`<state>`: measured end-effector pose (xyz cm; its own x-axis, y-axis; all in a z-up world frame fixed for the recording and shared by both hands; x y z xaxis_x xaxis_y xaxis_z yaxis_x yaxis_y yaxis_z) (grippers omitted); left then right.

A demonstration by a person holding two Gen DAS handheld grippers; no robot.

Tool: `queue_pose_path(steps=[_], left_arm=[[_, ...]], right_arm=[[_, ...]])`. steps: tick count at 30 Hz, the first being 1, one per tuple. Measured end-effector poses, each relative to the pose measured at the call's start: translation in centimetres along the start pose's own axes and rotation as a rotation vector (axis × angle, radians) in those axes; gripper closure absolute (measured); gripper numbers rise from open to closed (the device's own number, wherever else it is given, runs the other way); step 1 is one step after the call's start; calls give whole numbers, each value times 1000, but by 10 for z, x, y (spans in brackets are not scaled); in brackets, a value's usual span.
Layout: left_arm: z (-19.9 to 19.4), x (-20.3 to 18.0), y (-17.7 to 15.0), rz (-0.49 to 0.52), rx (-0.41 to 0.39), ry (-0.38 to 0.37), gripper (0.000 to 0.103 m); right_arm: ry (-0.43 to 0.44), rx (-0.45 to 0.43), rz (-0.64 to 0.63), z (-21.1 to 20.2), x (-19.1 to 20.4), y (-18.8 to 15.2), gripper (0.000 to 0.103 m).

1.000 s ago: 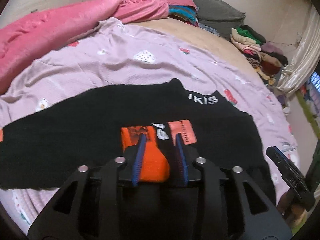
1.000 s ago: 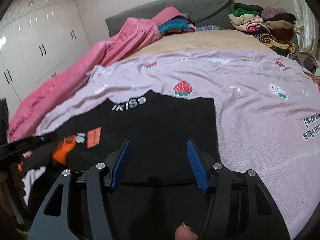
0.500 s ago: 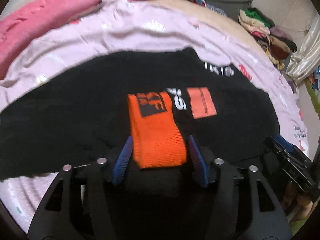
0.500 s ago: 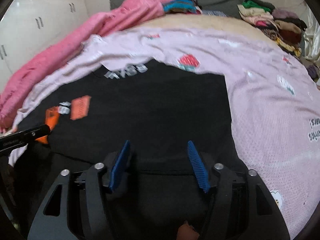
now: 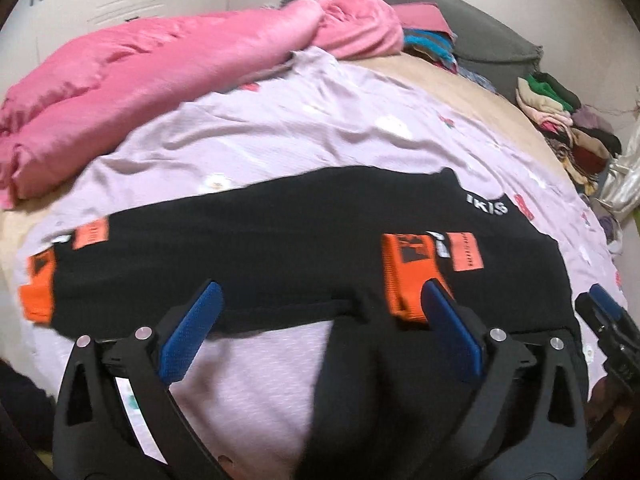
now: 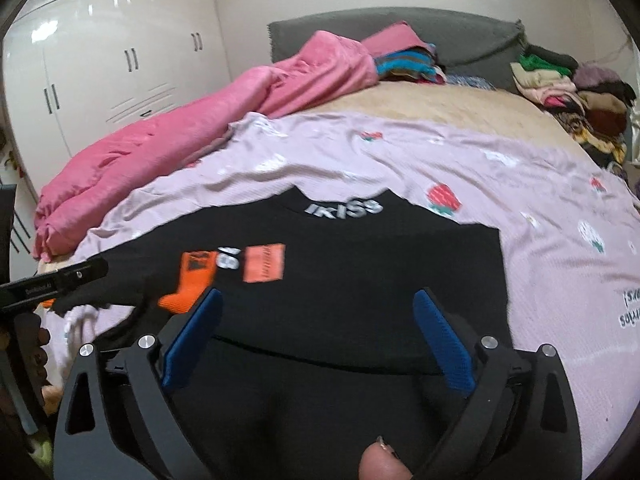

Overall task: Fold small clothes
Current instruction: 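Fold the held sleeve across the shirt with the left tool and release, then grasp the orange cuff again with the left tool and lift it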

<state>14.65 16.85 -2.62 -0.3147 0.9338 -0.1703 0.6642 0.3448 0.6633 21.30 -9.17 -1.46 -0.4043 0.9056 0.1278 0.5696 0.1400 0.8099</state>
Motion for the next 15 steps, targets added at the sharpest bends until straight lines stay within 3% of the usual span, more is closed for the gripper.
queue_pose_path(steps=[15], left_arm=[[-22, 94, -17, -154, -3, 88, 10]], right_arm=[[129, 2, -129, 13, 99, 11, 7]])
Point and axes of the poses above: each gripper's, at about its wrist camera, not at the fingertips, and z roughly the way its jaws point, x to its left, y to its top, the point moved 6 cm from there along z, roughly the way its jaws point, and after that the axes turned 2 degrees about -x, right-handed, at the moved point
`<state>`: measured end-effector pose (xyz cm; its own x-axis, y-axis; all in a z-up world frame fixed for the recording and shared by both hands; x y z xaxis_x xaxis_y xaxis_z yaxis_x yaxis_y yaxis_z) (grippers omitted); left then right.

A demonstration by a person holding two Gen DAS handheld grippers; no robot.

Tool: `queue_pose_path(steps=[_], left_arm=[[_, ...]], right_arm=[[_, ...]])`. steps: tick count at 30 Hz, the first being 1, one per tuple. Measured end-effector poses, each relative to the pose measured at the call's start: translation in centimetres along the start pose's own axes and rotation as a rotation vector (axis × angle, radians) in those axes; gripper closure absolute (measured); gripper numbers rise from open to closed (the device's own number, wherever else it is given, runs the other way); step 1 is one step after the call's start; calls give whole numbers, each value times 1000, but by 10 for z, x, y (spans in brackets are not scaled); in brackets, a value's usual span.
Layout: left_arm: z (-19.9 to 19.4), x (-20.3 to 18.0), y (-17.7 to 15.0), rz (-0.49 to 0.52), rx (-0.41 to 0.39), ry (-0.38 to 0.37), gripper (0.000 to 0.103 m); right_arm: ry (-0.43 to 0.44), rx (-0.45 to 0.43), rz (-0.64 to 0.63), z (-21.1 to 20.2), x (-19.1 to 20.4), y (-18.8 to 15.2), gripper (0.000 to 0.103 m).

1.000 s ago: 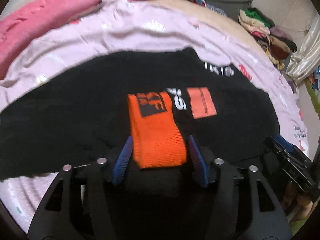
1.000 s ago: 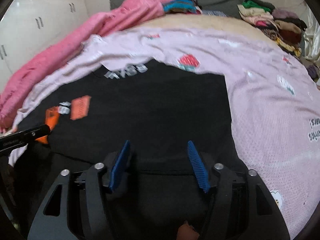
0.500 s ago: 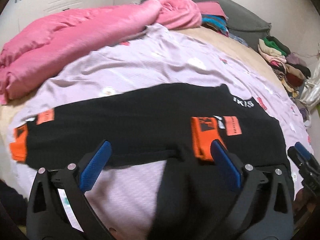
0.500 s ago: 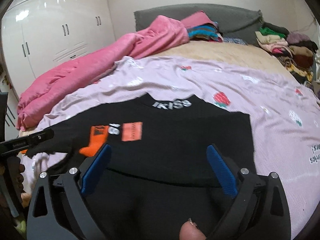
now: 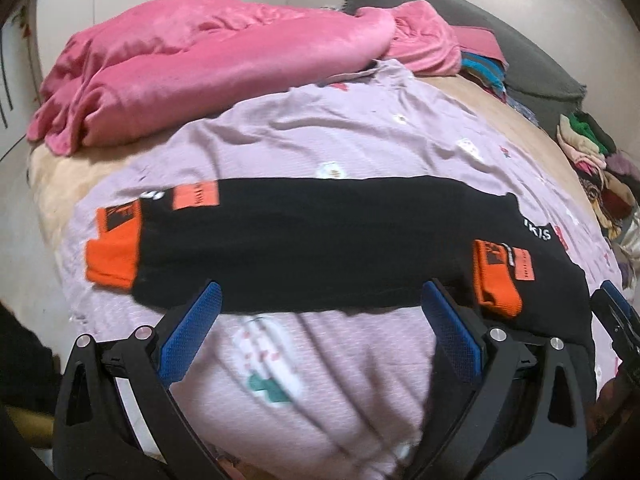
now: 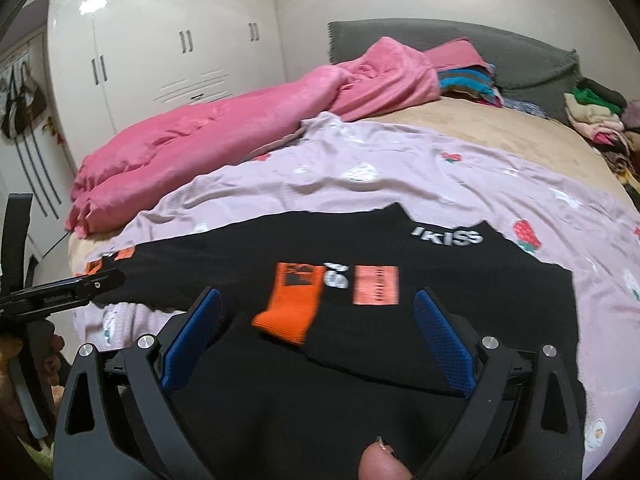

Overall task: Fold small clothes
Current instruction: 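Grasp the orange cuff again with the left tool and lift it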

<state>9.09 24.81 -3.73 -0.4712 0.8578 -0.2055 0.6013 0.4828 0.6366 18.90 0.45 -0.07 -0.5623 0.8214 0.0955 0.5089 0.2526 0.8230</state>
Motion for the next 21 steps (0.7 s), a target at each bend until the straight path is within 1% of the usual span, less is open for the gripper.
queue_pose_path(steps=[5, 12, 21], left_arm=[[-2, 23, -3, -35, 1, 18, 10], [4, 62, -9, -132, 22, 30, 10], [13, 116, -12, -274, 20, 67, 10]], right_arm=[[39, 20, -44, 14, 31, 1, 7], [80, 34, -99, 26, 68, 1, 7], [111, 56, -130, 36, 88, -2, 7]])
Point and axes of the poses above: each gripper's, at about its wrist camera, not at the fingertips, and z roughly the way its jaws point, x to its left, y to its top, the point moved 6 cm from there along z, roughly the way its jaws point, and after that the axes turned 2 degrees about -x, right-handed, at the moved point
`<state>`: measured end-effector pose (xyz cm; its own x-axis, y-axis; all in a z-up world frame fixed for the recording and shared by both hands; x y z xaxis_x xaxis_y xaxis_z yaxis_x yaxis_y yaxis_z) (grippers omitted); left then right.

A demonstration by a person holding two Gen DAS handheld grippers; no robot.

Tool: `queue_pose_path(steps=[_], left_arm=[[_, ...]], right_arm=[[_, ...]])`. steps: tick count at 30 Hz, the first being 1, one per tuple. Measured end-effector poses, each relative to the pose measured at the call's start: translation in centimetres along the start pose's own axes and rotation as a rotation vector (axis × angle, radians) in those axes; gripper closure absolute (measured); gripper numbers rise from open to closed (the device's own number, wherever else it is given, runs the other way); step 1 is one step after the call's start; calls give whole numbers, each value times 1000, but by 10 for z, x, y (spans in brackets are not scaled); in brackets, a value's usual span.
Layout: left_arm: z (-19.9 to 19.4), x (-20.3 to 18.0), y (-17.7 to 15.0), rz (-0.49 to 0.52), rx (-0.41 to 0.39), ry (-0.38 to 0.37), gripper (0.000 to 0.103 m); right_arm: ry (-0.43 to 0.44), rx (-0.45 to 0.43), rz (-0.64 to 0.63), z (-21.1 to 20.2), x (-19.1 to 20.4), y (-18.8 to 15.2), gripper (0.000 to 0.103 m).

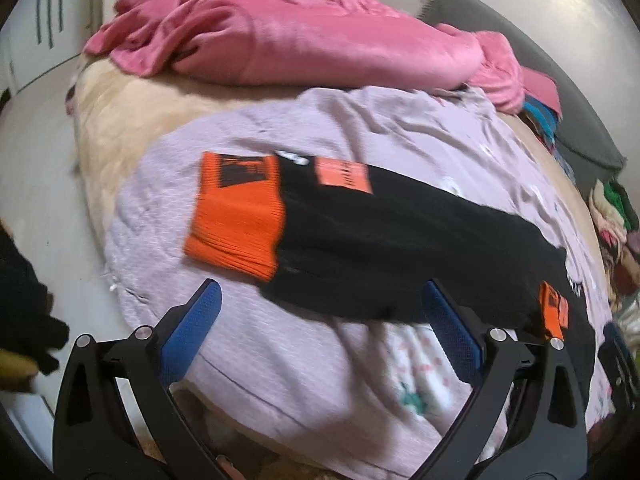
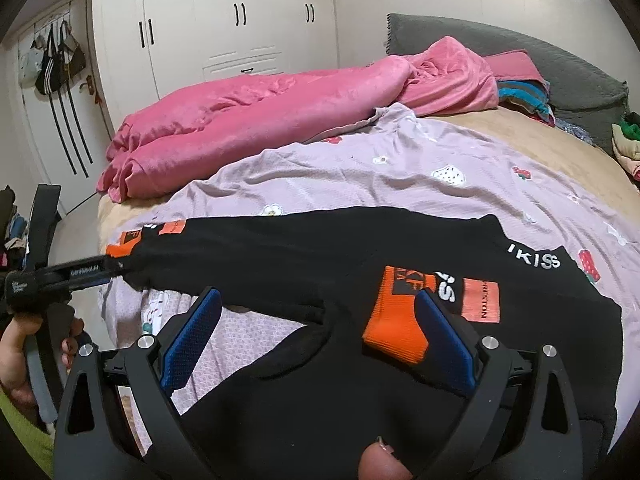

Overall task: Fold small clothes
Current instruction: 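Grasp the orange cuff again with the left tool and lift it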

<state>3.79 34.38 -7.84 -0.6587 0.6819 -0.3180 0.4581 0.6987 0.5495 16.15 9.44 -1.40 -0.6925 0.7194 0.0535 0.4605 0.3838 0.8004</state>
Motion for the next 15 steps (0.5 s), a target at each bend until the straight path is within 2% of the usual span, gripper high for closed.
queue_pose_path(steps=[6, 8, 10, 11, 13, 15], left_arm=[[11, 27, 15, -122, -46, 2, 11], [14, 30, 21, -135, -67, 4, 25], [15, 34, 26, -138, -75, 22, 50], [15, 35, 29, -137, -83, 29, 57], [16, 34, 33, -132, -89, 32, 95], [11, 31, 38, -125, -99, 9, 96]], right_arm=[[-7, 18, 28, 5, -8, -7, 7], [-14, 24, 42, 5, -13, -10, 7], [-20, 26, 59, 4, -20, -11, 7], [-22, 25, 69, 3, -23, -12, 7], [-27, 23, 86, 1, -30, -14, 7], [-32, 19, 103, -1, -36, -15, 7]])
Point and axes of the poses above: each gripper's, at about its wrist camera, not at the fingertips, and z roughly the way its jaws point, x to its left, y to its top, the point moved 6 cm from there along z, roughly the way its jaws point, and after that the axes turned 2 degrees about -x, right-handed, at the moved point
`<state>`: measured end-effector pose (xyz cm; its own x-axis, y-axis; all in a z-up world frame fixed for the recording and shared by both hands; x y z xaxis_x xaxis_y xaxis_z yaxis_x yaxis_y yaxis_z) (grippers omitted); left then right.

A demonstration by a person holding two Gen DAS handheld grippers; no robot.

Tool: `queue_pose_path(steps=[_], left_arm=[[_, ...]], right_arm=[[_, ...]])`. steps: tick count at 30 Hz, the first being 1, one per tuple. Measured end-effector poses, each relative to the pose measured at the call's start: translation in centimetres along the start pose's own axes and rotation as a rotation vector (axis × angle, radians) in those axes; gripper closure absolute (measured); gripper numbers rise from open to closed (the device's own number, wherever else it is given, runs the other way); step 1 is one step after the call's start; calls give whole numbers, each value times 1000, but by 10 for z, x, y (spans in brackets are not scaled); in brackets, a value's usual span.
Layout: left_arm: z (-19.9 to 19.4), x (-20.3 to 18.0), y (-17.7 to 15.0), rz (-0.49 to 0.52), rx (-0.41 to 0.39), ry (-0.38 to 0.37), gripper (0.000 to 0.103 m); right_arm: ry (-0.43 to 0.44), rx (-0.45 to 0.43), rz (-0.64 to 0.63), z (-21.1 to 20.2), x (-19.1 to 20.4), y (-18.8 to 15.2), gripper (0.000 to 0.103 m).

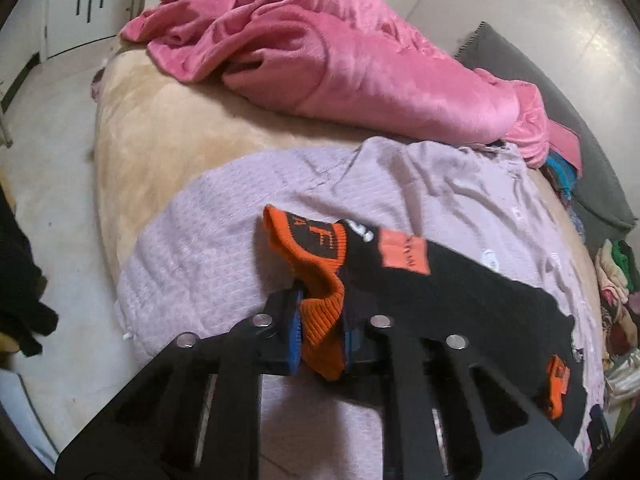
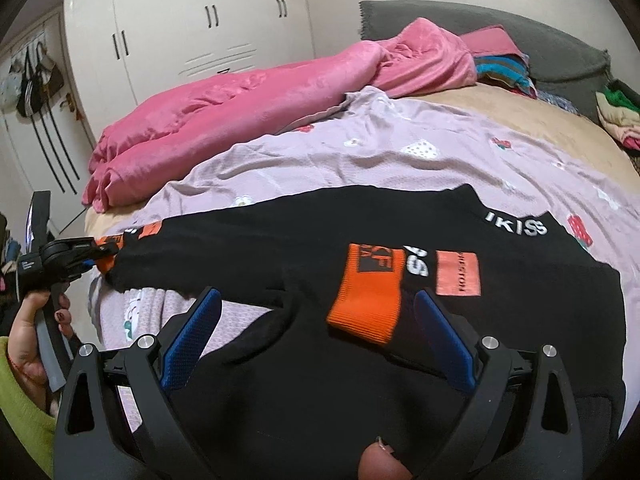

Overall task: Fold small clothes
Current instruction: 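Grasp the orange cuff again with the left tool and lift it, then lay the lifted sleeve across the shirt body with the left tool and release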

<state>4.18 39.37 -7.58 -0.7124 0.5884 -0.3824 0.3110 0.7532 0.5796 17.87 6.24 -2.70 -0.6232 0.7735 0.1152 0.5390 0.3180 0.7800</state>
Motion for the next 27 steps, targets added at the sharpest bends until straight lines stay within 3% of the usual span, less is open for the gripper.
queue_pose_path(steps=[9, 15, 27], left_arm=[[-50, -56, 23, 91, -102, -110, 97], [-75, -113, 30, 173, -137, -186, 97], [-113, -237, 5, 344, -143, -347, 97]], right_arm=[[-13, -43, 88, -23, -32, -1, 7], [-81, -101, 98, -51, -59, -1, 7], [-130, -156, 216, -91, -125, -13, 7]])
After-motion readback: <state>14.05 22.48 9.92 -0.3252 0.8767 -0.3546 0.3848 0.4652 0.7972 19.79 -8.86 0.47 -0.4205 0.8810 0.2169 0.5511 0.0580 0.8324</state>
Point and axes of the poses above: each gripper's, at about its wrist camera, not at the fingertips, and z roughly the way its jaws point, x to its left, y to its top, the point moved 6 cm from there along z, roughly the way its jaws point, and after that the axes turned 2 degrees about -x, right-handed, at the moved point
